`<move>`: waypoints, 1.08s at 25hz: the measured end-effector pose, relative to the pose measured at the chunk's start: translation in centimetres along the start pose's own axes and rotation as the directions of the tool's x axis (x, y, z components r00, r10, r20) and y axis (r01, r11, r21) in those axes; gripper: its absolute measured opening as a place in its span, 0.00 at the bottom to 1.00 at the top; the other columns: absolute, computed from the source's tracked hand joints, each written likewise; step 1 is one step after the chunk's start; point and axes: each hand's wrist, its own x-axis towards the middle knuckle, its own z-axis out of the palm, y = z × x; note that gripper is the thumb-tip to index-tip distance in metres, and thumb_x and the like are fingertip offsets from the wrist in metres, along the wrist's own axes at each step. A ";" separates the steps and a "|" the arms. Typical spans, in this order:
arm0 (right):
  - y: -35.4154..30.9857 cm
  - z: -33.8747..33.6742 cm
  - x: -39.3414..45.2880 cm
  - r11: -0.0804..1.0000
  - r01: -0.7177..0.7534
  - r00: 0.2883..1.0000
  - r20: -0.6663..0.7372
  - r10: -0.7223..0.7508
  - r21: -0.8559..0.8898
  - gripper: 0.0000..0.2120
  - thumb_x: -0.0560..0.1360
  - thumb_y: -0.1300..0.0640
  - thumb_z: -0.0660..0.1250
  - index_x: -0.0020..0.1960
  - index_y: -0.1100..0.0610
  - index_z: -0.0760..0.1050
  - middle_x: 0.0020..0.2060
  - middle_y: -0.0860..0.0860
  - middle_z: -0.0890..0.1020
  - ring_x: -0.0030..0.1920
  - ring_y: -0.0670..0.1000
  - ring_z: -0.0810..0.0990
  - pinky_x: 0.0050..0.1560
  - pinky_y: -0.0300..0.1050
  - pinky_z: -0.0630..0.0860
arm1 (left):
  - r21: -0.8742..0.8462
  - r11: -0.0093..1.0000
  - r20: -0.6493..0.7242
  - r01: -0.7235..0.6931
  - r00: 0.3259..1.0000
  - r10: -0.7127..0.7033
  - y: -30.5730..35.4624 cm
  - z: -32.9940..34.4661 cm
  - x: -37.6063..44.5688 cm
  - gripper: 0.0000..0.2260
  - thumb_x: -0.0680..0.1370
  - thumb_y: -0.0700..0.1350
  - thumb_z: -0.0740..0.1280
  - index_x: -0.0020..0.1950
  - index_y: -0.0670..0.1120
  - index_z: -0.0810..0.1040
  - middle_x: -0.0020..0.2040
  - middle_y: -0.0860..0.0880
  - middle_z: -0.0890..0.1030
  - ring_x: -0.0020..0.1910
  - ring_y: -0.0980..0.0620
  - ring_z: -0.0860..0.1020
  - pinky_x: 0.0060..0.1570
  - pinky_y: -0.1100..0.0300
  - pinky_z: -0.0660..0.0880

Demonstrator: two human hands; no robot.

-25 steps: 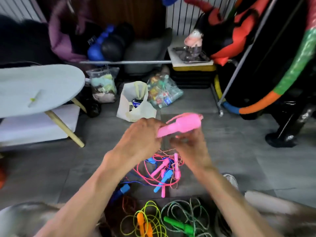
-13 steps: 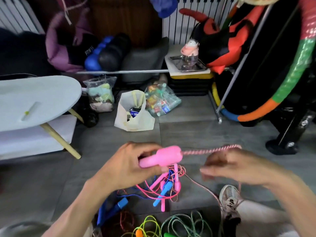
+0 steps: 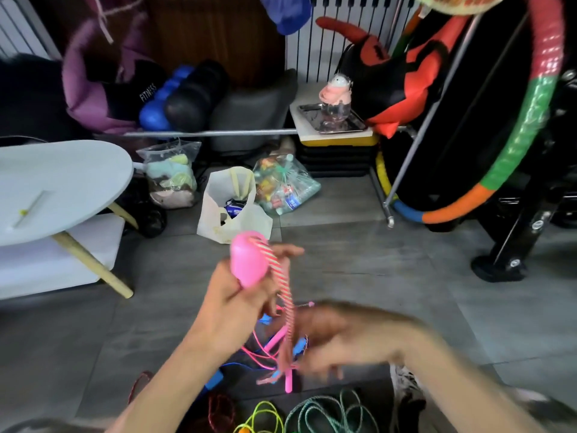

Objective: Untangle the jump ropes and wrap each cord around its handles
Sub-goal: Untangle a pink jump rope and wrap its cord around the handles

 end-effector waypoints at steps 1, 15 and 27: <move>0.4 1.2 0.6 0.972 -0.109 0.984 0.118 0.135 -0.210 0.11 0.77 0.60 0.66 0.60 0.56 0.77 0.49 0.50 0.82 0.44 0.61 0.78 0.44 0.41 0.73 | -0.105 0.994 -0.104 0.038 0.993 -0.049 0.4 -0.5 0.1 0.19 0.77 0.31 0.63 0.43 0.54 0.86 0.30 0.47 0.80 0.25 0.56 0.74 0.27 0.65 0.69; 1.8 -11.6 -6.4 0.216 0.643 0.736 -0.671 0.092 0.735 0.19 0.81 0.48 0.53 0.32 0.50 0.67 0.21 0.45 0.61 0.19 0.46 0.55 0.21 0.39 0.54 | 0.211 0.900 0.539 0.382 0.723 -0.433 -3.0 0.5 -2.4 0.11 0.74 0.49 0.69 0.48 0.42 0.82 0.35 0.43 0.83 0.39 0.47 0.80 0.45 0.57 0.74; 3.4 4.5 4.5 0.963 -0.108 0.952 -0.253 0.172 0.248 0.09 0.80 0.62 0.62 0.52 0.53 0.80 0.43 0.45 0.83 0.35 0.38 0.76 0.38 0.31 0.72 | -0.723 0.642 0.022 0.254 0.938 -0.346 1.1 -2.3 1.3 0.11 0.76 0.49 0.62 0.43 0.44 0.80 0.28 0.51 0.74 0.23 0.55 0.74 0.33 0.58 0.80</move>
